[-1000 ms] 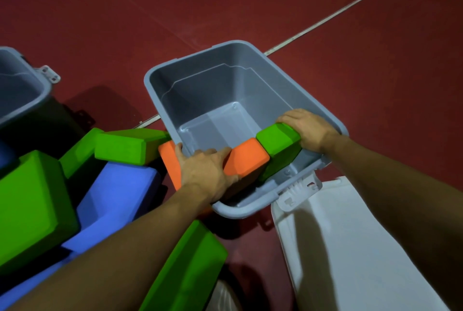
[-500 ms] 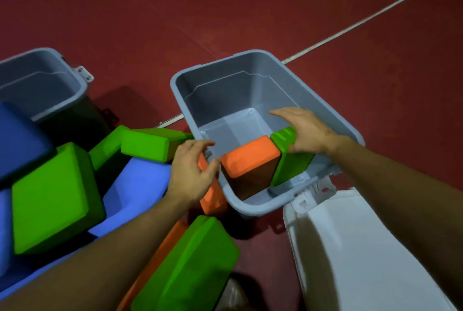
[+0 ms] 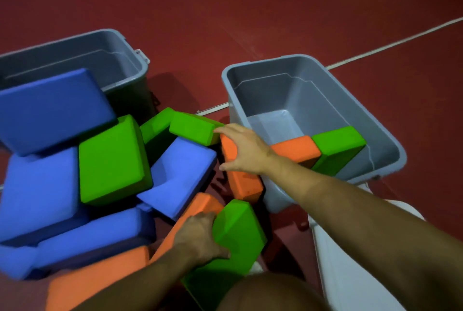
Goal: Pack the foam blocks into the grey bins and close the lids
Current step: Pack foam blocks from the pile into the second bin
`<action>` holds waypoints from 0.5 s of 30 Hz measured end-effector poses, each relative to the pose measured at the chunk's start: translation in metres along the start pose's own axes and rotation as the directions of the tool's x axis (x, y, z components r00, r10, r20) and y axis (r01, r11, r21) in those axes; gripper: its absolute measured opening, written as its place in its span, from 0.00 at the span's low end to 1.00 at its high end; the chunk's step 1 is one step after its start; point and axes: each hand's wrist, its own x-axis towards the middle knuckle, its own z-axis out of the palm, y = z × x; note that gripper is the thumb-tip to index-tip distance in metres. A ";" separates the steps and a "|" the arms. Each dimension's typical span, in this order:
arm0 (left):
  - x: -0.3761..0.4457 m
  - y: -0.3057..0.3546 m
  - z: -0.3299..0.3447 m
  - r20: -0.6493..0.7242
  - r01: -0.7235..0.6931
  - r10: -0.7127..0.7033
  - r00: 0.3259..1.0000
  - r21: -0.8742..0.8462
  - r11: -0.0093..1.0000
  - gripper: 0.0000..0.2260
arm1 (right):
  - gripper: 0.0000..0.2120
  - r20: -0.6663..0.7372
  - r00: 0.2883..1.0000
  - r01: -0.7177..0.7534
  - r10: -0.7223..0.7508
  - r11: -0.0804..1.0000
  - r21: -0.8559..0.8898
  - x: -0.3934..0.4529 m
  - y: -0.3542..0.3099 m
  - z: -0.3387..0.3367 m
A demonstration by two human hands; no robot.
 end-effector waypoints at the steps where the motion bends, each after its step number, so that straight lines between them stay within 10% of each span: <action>1: -0.001 -0.001 0.001 0.000 0.026 -0.026 1.000 0.007 1.000 0.38 | 0.44 0.030 0.998 -0.055 0.055 0.998 0.005 -0.001 -0.003 0.010; 15: -0.010 -0.053 -0.130 -0.046 0.209 -0.218 0.975 -0.150 0.966 0.38 | 0.39 0.065 0.801 -0.598 0.595 0.797 0.086 -0.015 -0.018 0.047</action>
